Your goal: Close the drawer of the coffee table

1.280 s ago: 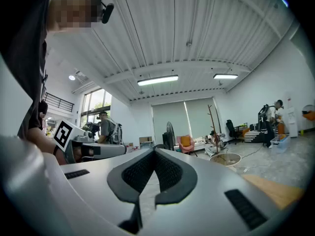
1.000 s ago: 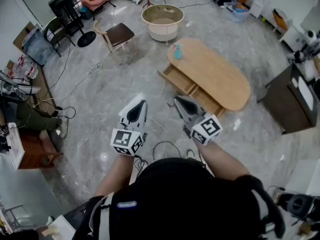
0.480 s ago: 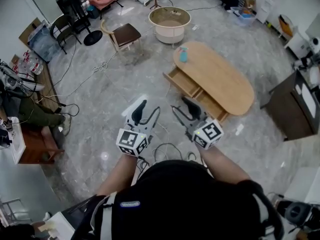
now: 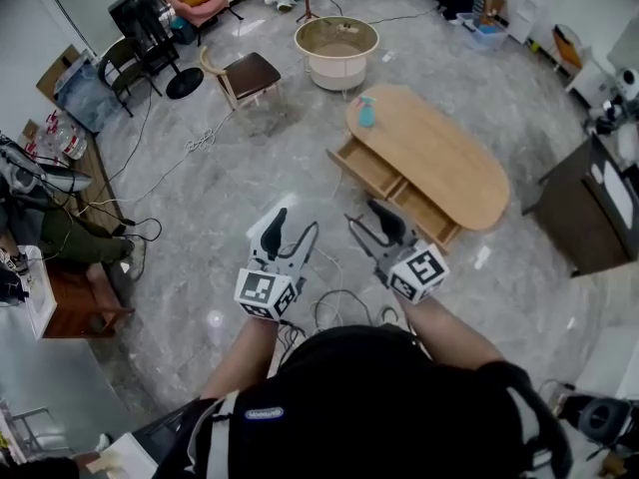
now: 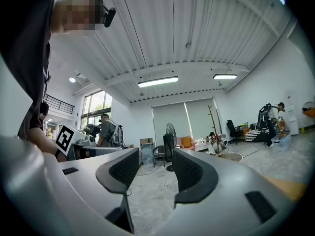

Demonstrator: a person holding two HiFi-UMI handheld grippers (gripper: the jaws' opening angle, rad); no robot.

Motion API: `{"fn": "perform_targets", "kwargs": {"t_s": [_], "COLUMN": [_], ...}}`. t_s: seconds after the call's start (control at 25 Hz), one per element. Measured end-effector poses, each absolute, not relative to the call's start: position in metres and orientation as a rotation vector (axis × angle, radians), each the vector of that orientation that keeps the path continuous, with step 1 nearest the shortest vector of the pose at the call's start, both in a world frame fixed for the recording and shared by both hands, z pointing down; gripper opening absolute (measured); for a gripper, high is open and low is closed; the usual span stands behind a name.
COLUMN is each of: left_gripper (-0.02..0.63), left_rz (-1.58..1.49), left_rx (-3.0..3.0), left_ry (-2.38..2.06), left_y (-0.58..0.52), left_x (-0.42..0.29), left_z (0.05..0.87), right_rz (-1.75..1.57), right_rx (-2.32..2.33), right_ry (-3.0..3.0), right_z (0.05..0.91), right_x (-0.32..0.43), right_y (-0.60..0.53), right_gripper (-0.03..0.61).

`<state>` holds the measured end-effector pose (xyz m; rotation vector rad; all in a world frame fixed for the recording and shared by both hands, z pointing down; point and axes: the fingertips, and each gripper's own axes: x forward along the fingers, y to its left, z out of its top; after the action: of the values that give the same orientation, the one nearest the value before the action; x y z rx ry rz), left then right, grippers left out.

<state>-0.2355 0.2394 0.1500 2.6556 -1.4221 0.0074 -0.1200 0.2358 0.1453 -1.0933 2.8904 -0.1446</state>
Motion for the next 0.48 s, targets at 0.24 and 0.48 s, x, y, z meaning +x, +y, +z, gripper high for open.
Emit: {"fn": "perform_targets", "kwargs": {"t_s": [0.24, 0.48], "left_gripper": [0.261, 0.261], "left_rz": [-0.024, 0.015], "left_rx": [2.674, 2.753], "left_ry": [-1.424, -1.279], "left_y": [0.241, 0.235], "left_x": [-0.245, -0.238], "left_z": [0.158, 0.176], "right_rz": [-0.121, -0.148], "right_rx": [-1.193, -1.362], "right_ry": [2.846, 2.772], "right_z": [0.159, 0.177], "right_x": [-0.117, -0.111], "right_y": [0.241, 0.247], "right_gripper": [0.189, 0.189]}}
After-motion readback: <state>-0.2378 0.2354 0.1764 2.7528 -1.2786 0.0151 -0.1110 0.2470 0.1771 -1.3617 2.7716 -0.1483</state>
